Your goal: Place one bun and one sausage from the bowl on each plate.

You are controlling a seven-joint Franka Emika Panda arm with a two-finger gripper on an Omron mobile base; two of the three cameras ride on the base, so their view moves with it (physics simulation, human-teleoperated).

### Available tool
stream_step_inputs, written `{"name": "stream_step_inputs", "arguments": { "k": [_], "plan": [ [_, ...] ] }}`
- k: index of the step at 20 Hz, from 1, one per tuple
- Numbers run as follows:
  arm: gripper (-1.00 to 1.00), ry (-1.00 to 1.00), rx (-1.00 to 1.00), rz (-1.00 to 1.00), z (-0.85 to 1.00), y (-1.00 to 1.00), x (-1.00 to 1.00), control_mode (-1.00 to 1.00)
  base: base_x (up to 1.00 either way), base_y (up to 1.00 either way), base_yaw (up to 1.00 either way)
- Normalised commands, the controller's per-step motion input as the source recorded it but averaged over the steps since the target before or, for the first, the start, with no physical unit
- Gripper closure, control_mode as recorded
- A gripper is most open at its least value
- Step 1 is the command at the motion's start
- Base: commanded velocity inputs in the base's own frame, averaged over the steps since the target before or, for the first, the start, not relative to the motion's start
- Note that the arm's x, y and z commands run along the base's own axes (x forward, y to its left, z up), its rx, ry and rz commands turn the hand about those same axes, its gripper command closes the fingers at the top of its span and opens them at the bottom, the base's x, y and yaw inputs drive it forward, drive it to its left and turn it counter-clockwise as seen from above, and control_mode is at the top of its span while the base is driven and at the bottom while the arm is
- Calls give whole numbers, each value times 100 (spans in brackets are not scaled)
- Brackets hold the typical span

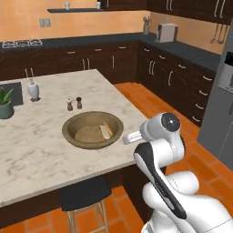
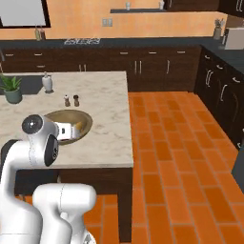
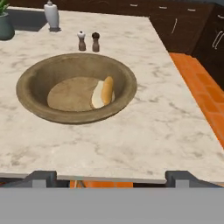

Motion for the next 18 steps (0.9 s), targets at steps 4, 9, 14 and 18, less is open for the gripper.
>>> {"name": "stream_step_inputs", "arguments": {
  "k": [4, 9, 14, 18],
  "plan": [
    [-100, 0, 0, 0, 0, 0, 0, 100, 71, 2, -2],
    [-100, 0, 0, 0, 0, 0, 0, 100, 61, 63, -14],
    [-100, 0, 0, 0, 0, 0, 0, 100, 5, 52, 28],
    [-100, 0, 0, 0, 0, 0, 0, 100, 0, 9, 21]
  ]
}}
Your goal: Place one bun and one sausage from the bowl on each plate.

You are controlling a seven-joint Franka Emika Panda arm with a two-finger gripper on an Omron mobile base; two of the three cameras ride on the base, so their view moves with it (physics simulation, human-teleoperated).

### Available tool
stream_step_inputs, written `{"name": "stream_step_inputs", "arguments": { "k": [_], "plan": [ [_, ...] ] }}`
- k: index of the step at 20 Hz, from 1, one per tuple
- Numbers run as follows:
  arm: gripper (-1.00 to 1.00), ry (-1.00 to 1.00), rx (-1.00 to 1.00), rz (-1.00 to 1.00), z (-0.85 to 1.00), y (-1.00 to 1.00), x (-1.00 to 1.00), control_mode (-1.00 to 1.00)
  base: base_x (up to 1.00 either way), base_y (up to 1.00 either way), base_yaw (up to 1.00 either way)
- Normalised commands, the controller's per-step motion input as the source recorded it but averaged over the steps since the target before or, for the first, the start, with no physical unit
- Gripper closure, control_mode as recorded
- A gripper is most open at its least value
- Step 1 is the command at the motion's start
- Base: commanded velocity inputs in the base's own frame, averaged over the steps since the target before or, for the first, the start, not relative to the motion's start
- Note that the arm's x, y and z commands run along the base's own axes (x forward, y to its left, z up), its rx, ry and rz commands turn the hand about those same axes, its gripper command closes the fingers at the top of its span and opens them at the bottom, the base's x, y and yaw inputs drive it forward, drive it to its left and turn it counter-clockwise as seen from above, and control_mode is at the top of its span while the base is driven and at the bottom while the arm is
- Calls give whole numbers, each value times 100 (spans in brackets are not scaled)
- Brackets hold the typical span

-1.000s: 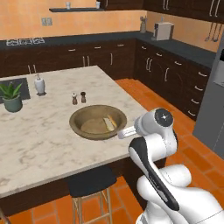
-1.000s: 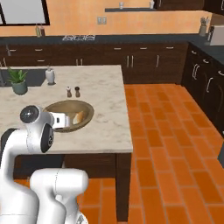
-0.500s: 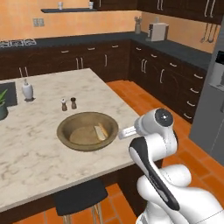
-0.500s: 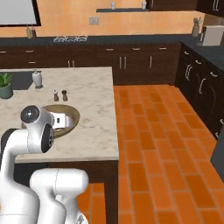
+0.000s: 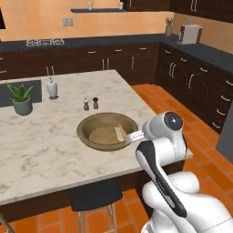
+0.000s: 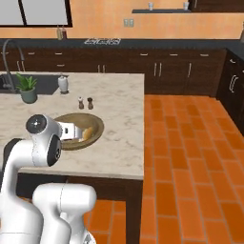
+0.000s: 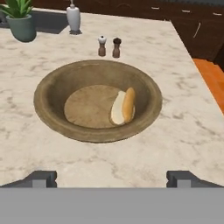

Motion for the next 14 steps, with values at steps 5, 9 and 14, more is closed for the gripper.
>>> {"name": "stream_step_inputs", "arguments": {
  "k": [5, 9, 14],
  "plan": [
    [-100, 0, 0, 0, 0, 0, 0, 100, 91, 0, 0],
    [-100, 0, 0, 0, 0, 0, 0, 100, 92, 1, -2],
    [-100, 60, -6, -30, 86, 0, 86, -100, 0, 0, 0]
  ]
}}
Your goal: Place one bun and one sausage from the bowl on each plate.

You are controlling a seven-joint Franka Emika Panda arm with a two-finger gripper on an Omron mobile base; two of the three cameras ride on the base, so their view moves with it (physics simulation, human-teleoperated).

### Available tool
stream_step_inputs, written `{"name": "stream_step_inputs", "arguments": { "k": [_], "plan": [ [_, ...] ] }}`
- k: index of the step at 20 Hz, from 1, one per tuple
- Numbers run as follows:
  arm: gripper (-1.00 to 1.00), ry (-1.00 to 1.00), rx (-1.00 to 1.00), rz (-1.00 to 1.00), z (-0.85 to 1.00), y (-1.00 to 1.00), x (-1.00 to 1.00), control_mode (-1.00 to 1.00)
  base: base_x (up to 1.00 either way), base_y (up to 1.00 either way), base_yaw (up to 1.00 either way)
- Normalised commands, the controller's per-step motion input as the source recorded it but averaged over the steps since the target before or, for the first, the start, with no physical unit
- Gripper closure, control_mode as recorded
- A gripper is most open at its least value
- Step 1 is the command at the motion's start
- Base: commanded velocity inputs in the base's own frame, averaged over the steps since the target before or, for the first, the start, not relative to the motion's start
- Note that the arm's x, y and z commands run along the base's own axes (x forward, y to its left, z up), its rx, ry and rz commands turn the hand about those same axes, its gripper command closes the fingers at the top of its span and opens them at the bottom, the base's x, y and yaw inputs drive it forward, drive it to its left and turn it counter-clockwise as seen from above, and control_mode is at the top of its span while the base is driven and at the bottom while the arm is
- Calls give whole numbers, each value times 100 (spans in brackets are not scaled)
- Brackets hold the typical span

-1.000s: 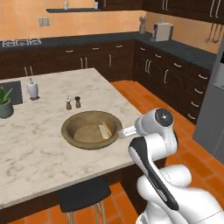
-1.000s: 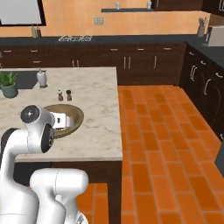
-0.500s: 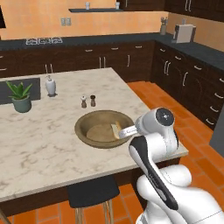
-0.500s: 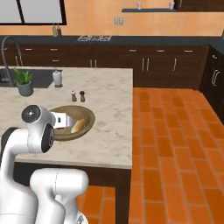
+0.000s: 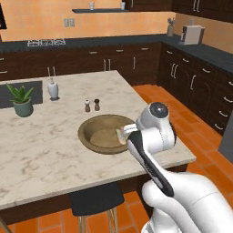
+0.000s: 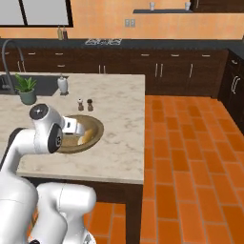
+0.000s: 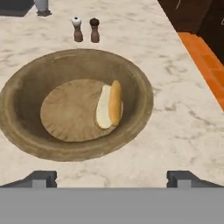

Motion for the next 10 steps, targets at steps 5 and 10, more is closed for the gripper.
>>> {"name": "stream_step_inputs", "arguments": {
  "k": [5, 10],
  "plan": [
    [-100, 75, -15, -14, 41, 15, 86, -100, 0, 0, 0],
    [-100, 26, -17, 0, -26, 11, 33, -100, 0, 0, 0]
  ]
}}
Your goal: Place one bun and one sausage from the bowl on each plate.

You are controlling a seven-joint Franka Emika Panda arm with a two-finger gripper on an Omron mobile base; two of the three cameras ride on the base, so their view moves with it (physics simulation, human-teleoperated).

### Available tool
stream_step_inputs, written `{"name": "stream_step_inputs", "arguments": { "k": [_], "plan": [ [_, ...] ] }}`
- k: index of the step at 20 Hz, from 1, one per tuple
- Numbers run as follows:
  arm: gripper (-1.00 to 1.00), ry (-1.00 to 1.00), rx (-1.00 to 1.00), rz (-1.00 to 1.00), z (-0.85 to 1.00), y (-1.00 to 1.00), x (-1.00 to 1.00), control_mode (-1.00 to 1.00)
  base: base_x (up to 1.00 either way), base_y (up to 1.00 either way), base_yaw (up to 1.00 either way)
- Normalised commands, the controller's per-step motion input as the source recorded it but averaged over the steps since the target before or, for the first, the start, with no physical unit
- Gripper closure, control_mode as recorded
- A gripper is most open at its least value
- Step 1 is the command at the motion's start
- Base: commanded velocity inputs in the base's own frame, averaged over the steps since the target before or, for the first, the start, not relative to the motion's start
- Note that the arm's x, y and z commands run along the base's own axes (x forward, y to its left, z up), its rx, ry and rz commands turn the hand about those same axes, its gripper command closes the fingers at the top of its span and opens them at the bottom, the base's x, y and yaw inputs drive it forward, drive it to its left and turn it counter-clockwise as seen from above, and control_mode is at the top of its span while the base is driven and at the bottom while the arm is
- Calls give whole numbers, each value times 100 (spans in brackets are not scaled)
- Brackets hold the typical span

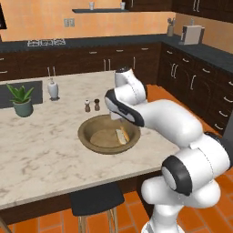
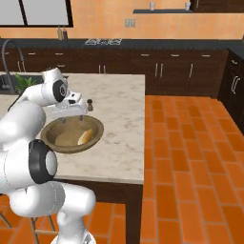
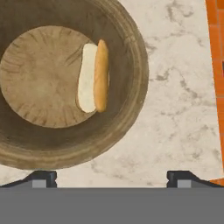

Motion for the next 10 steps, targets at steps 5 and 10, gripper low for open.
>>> {"name": "stream_step_inputs", "arguments": {
  "k": [5, 10],
  "plan": [
    [-100, 0, -21, 0, -100, 0, 24, -100, 0, 0, 0],
    [-100, -2, -7, 1, -89, -17, 13, -100, 0, 0, 0]
  ]
}}
